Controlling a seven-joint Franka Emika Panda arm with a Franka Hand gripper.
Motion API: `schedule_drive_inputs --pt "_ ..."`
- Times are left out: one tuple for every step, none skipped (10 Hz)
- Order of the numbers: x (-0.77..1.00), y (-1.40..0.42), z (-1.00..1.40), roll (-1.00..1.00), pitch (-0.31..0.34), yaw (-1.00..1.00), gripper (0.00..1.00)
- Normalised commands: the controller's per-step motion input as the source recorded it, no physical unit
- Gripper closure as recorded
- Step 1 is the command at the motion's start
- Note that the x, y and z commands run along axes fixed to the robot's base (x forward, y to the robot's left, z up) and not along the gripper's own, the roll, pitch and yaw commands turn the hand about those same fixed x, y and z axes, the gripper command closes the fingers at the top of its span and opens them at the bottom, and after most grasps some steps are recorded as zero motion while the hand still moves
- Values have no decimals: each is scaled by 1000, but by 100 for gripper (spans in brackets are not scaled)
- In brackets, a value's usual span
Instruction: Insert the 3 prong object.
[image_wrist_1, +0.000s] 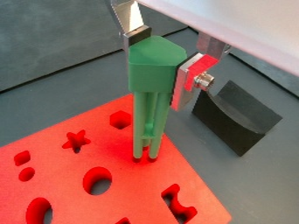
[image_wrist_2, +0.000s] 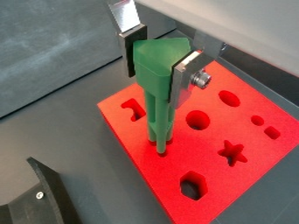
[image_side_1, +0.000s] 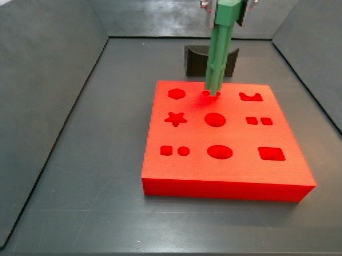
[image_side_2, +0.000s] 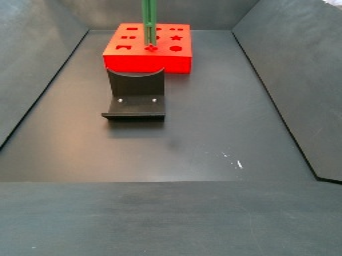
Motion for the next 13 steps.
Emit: schedule_drive_inputs --pt "0 0 -189 0 -27 0 100" --pt "0 -9 -234 0 -30 0 100" --pt "0 -9 -266 0 -37 0 100" --pt "86 -29 -260 0 -24 0 100" --pt "266 -29 -289 0 -19 0 100" --pt "489 -14 -320 0 0 9 100" --pt "523 -14 -283 0 0 0 100" --pt "189 0 -223 0 0 0 100" --pt "0 0 -246 51 0 -29 100" --pt "0 0 -380 153 11 -57 100" --pt "-109 63 -423 199 37 -137 100" --pt "-77 0 -369 200 30 -146 100" --pt "-103 0 -297 200 13 -123 100"
